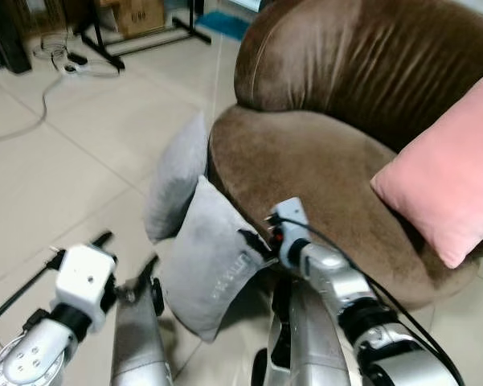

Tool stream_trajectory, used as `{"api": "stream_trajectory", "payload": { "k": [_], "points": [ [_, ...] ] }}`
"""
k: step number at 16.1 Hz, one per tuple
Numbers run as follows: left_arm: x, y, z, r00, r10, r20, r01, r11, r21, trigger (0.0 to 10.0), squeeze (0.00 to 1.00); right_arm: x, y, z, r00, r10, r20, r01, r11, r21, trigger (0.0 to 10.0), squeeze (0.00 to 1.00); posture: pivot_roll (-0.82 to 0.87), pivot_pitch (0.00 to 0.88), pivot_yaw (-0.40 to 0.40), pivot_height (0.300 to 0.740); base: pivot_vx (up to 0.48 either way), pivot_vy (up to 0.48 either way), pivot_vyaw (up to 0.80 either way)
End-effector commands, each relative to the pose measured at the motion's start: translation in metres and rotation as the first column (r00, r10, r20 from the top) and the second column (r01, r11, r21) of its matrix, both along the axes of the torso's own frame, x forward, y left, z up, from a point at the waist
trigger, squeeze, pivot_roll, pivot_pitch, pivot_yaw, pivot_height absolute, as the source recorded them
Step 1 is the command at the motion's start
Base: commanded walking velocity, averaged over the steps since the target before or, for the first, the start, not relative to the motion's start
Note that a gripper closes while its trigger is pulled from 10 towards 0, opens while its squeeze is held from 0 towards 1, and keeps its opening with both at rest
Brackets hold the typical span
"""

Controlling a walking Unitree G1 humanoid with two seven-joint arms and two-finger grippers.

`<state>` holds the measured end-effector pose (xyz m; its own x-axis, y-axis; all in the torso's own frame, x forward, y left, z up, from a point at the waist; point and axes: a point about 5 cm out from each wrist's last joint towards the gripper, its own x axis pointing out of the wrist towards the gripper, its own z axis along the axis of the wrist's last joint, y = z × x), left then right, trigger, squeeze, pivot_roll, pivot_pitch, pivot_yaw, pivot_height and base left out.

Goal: Move the pillow to the sofa from floor

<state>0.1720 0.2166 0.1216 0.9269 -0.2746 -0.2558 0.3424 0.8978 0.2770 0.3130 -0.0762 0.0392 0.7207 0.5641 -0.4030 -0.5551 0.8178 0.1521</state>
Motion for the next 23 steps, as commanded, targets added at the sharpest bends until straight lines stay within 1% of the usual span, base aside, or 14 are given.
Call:
{"api": "stream_trajectory", "payload": {
  "k": [1, 2, 4, 5, 7, 8, 9, 12, 13, 14, 15, 16, 19, 23],
  "points": [
    [-0.004, -0.005, 0.0, 0.999, -0.043, -0.027, 0.043, 0.999, -0.013, 10.0, 0.0, -0.003, -0.005, -0.008, 0.999, -0.009, -0.037, 0.007, 0.999, -0.035, 10.0, 1.0, 0.16, 0.184, -0.157, 0.491, 0.0, 0.0, 0.0],
    [-0.011, -0.003, 0.005, 0.998, -0.051, -0.04, 0.051, 0.999, -0.015, 10.0, 0.0, -0.006, -0.003, -0.016, 0.997, -0.033, -0.071, 0.029, 0.998, -0.062, 10.0, 1.0, 0.18, 0.232, -0.152, 0.491, 0.0, 0.0, 0.0],
    [-0.021, -0.003, 0.014, 0.995, -0.084, -0.061, 0.082, 0.996, -0.022, 10.0, 0.0, -0.008, -0.004, -0.025, 0.992, -0.093, -0.088, 0.083, 0.99, -0.113, 10.0, 1.0, 0.17, 0.265, -0.132, 0.491, 0.0, 0.0, 0.0],
    [-0.024, -0.002, 0.019, 0.993, -0.1, -0.062, 0.098, 0.995, -0.032, 10.0, 0.0, -0.006, -0.004, -0.024, 0.986, -0.146, -0.08, 0.137, 0.985, -0.106, 10.0, 1.0, 0.18, 0.291, -0.127, 0.491, 0.0, 0.0, 0.0],
    [-0.026, 0.0, 0.022, 0.991, -0.11, -0.07, 0.109, 0.994, -0.023, 10.0, 0.0, -0.001, -0.006, -0.021, 0.975, -0.21, -0.075, 0.204, 0.976, -0.08, 10.0, 1.0, 0.19, 0.311, -0.126, 0.491, 0.0, 0.0, 0.0],
    [-0.031, 0.0, 0.024, 0.99, -0.113, -0.083, 0.112, 0.993, -0.02, 10.0, 0.0, 0.0, -0.006, -0.021, 0.969, -0.234, -0.078, 0.229, 0.971, -0.066, 10.0, 1.0, 0.2, 0.319, -0.127, 0.491, 0.0, 0.0, 0.0],
    [-0.036, 0.001, 0.026, 0.989, -0.113, -0.097, 0.112, 0.994, -0.02, 10.0, 0.0, 0.0, -0.006, -0.022, 0.963, -0.257, -0.086, 0.253, 0.966, -0.054, 10.0, 0.0, 0.2, 0.318, -0.126, 0.491, 0.0, 0.0, 0.0],
    [-0.039, 0.0, 0.028, 0.988, -0.114, -0.107, 0.112, 0.993, -0.028, 10.0, 0.0, -0.002, -0.003, -0.024, 0.958, -0.269, -0.099, 0.268, 0.963, -0.027, 10.0, 0.0, 0.21, 0.319, -0.126, 0.491, 0.0, 0.0, 0.0],
    [-0.039, 0.0, 0.028, 0.987, -0.117, -0.108, 0.114, 0.993, -0.033, 10.0, 0.0, -0.002, 0.001, -0.023, 0.958, -0.265, -0.113, 0.267, 0.964, 0.006, 4.6, 0.0, 0.21, 0.319, -0.126, 0.491, 0.0, 0.0, 0.0],
    [-0.038, -0.001, 0.029, 0.987, -0.121, -0.108, 0.118, 0.992, -0.036, 10.0, 0.0, -0.002, 0.002, -0.022, 0.958, -0.263, -0.114, 0.268, 0.963, 0.03, 4.6, 0.0, 0.21, 0.316, -0.126, 0.491, 0.0, 0.0, 0.0],
    [-0.038, -0.002, 0.029, 0.986, -0.125, -0.106, 0.122, 0.992, -0.041, 10.0, 0.0, -0.001, 0.004, -0.021, 0.957, -0.263, -0.122, 0.272, 0.96, 0.068, 0.0, 0.0, 0.21, 0.311, -0.126, 0.491, 0.0, 0.0, 0.0],
    [-0.037, -0.003, 0.029, 0.985, -0.132, -0.108, 0.127, 0.991, -0.047, 10.0, 0.0, 0.0, 0.005, -0.019, 0.958, -0.257, -0.123, 0.27, 0.957, 0.103, 0.0, 0.0, 0.21, 0.305, -0.126, 0.491, 0.0, 0.0, 0.0],
    [-0.035, -0.004, 0.029, 0.985, -0.137, -0.108, 0.132, 0.99, -0.05, 10.0, 0.0, 0.001, 0.007, -0.016, 0.963, -0.242, -0.118, 0.259, 0.954, 0.153, 0.0, 0.0, 0.21, 0.295, -0.124, 0.491, 0.0, 0.0, 0.0],
    [-0.034, -0.005, 0.029, 0.985, -0.142, -0.103, 0.137, 0.989, -0.053, 10.0, 0.0, 0.0, 0.009, -0.015, 0.969, -0.218, -0.119, 0.238, 0.952, 0.191, 0.0, 0.0, 0.21, 0.282, -0.121, 0.491, 0.0, 0.0, 0.0]
  ]
}}
